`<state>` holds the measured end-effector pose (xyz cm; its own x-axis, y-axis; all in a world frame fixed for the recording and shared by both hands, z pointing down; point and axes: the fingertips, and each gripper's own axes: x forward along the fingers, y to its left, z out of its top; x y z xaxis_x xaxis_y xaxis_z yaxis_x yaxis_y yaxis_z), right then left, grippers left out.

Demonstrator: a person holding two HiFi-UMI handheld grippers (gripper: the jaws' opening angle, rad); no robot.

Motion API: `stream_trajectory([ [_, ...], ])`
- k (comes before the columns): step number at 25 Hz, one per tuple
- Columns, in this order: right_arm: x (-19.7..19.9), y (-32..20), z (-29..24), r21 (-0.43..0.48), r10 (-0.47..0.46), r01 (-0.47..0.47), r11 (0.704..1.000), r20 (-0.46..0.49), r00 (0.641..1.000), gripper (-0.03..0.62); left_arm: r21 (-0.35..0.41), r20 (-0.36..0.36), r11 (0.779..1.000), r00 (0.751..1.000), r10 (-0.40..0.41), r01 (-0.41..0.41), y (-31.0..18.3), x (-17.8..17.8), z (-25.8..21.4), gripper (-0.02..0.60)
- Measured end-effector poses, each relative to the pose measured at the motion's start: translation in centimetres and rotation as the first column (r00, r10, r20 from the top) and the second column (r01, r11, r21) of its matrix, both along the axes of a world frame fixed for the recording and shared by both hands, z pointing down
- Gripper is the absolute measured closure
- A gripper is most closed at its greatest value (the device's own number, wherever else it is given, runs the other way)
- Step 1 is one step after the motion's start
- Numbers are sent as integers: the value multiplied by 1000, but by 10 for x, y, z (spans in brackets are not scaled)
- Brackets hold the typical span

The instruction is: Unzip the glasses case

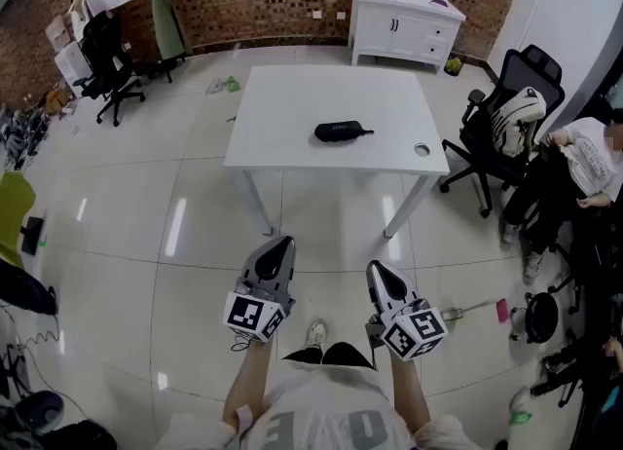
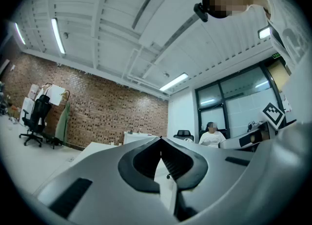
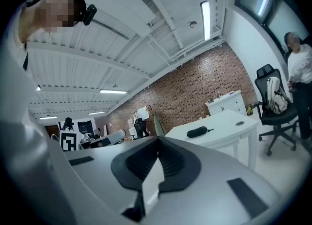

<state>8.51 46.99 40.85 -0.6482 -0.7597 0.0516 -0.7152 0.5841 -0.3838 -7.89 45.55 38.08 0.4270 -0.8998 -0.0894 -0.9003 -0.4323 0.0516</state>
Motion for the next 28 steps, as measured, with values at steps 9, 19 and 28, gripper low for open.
stream_trajectory([
  [9,-16,-212,18,-12,-10,10,1000,-11,1000,594,-39,-9,998,999,48,-48,-205,10,21,578],
  [19,-15,-426,75,-138,-48,34,990,-101,994,594,-130,67,984,989,133,-124,-429,15,65,578],
  [28,-41,-497,167,-426,-149,37,904,-233,961,592,-340,120,920,961,249,-196,-533,-1,125,577],
])
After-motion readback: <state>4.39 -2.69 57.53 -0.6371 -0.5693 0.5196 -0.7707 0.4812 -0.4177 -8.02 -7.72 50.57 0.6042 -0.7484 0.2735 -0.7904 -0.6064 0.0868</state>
